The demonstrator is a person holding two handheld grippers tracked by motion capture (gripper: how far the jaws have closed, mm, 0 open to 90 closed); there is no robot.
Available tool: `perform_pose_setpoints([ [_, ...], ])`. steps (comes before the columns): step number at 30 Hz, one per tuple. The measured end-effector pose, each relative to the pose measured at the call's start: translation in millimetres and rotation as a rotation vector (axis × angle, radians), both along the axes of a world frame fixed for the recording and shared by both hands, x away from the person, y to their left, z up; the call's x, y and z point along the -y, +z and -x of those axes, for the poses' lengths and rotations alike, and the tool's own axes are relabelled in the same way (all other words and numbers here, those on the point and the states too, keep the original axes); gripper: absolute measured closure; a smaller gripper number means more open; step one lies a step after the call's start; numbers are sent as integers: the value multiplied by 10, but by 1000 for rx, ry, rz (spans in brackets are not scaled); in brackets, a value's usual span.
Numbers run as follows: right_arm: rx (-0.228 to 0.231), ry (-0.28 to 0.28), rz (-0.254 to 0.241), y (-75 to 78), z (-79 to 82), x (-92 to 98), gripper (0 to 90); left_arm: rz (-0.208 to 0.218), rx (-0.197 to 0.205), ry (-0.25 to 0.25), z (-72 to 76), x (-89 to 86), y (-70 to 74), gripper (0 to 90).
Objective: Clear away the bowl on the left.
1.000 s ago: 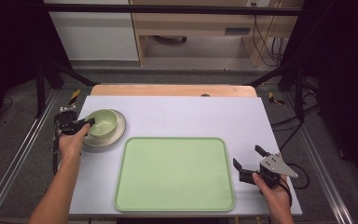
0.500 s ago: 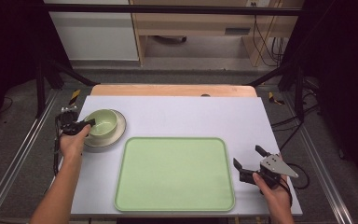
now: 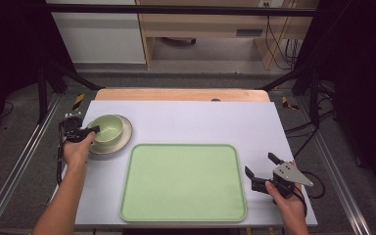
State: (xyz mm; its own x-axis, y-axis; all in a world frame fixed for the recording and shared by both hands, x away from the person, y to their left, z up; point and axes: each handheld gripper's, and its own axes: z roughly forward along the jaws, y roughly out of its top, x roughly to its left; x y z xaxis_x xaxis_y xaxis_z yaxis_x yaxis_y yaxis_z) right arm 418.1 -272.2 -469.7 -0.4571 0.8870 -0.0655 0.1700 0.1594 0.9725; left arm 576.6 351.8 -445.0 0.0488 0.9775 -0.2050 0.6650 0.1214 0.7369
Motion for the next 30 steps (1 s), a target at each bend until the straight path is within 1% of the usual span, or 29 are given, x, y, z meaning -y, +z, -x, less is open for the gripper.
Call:
perform_pose_setpoints([
  [4, -2, 0, -1, 0, 1, 0, 39, -1, -13, 8, 0, -9, -11, 768],
  [7, -2, 0, 3, -1, 1, 0, 40, 13, -20, 14, 1, -22, -25, 801],
  [8, -2, 0, 3, -1, 1, -1, 40, 18, -18, 16, 1, -22, -27, 805],
  [10, -2, 0, 4, 0, 2, 0, 40, 11, -20, 16, -1, -19, -22, 810],
  [15, -2, 0, 3, 0, 1, 1, 40, 16, -26, 11, 14, -25, -13, 828],
  [17, -2, 0, 3, -1, 2, 2, 39, 26, -24, 9, 31, -38, -9, 830],
  [20, -2, -1, 2, 0, 2, 2, 40, 54, -14, 6, 59, -52, 4, 832],
  [21, -2, -1, 3, 0, 1, 3, 39, 57, -14, 6, 68, -48, 10, 831],
  [22, -2, -1, 3, -1, 1, 3, 39, 50, -13, 1, 77, -47, 17, 830],
  [24, -1, -1, 4, 0, 1, 2, 40, 54, -2, -4, 91, -32, 28, 829],
  [29, -2, -2, 3, 1, 3, 0, 40, 97, 13, -17, 112, 22, 69, 829],
  [30, 0, -2, 5, 3, 3, 2, 39, 97, 16, -23, 113, 34, 79, 829],
])
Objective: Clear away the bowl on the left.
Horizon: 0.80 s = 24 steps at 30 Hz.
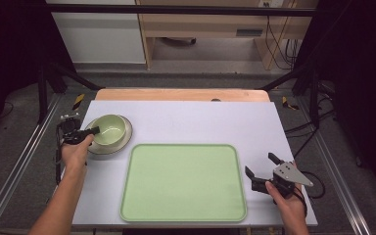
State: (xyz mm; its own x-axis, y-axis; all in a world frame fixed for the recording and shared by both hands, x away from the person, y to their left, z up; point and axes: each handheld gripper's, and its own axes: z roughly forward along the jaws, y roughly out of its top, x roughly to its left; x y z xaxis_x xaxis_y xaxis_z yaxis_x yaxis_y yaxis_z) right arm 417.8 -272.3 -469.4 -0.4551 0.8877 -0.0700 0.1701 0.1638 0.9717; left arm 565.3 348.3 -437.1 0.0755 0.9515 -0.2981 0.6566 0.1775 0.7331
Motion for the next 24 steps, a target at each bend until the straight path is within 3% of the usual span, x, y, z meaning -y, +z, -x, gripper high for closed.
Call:
perform_pose_setpoints([
  [16, 1, 0, 1, 2, 3, 6, 40, 4, 39, -47, 32, 155, 92, 825],
  [24, 1, 0, -1, 4, 5, 5, 40, 15, 71, -76, 83, 210, 212, 825],
])
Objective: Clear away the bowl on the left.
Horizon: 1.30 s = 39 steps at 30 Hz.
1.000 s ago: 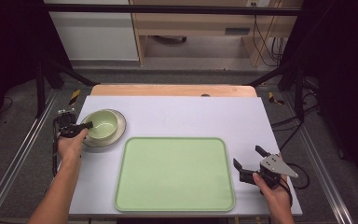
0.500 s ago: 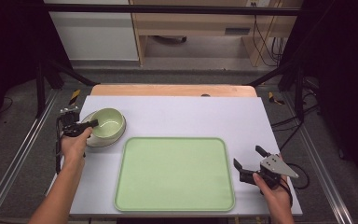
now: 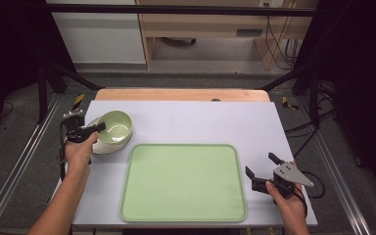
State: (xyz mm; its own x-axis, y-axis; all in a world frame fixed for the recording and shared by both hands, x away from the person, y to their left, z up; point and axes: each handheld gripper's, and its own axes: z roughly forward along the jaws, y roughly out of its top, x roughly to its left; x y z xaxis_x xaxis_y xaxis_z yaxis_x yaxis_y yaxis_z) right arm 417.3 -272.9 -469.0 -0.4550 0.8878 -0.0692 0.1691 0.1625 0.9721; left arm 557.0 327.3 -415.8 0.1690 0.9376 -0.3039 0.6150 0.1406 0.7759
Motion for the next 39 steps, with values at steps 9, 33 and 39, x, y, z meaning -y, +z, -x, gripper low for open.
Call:
perform_pose_setpoints([
  [9, 1, 0, 2, 0, 1, -2, 40, 6, 27, -80, 99, 190, 114, 825],
  [33, 10, -1, -4, 7, 4, 13, 32, 7, 52, -271, 283, 791, 210, 823],
  [39, 43, 20, 8, 22, 16, -4, 33, 17, 52, -308, 336, 901, 193, 822],
])
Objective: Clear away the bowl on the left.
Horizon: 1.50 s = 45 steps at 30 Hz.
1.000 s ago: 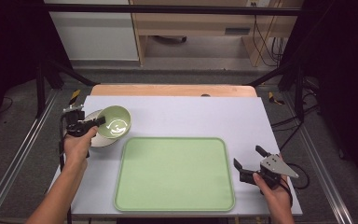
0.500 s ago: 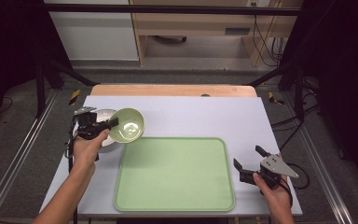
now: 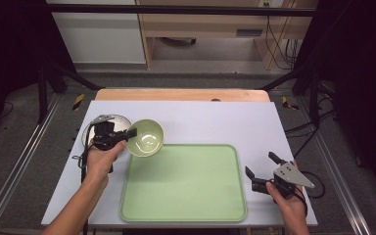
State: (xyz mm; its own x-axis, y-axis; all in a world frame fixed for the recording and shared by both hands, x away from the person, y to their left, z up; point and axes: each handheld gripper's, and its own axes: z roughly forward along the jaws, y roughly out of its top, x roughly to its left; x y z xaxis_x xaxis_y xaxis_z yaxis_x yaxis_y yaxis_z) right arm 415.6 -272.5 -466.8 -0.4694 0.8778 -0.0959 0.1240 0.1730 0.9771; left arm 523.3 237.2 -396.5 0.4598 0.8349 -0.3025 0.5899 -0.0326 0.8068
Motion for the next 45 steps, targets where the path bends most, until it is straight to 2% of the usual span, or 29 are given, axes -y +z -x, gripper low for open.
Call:
perform_pose_setpoints([
  [7, 35, 19, -1, 16, 10, -11, 32, -4, -5, -47, 66, 139, -14, 822],
  [21, 35, 27, 4, 15, 13, -22, 32, -30, -30, -152, 200, 465, -105, 821],
  [35, 28, 28, 8, 12, 10, -22, 33, -47, -58, -216, 306, 684, -221, 821],
  [45, 25, 27, 8, 11, 9, -20, 34, -60, -73, -238, 339, 774, -283, 820],
])
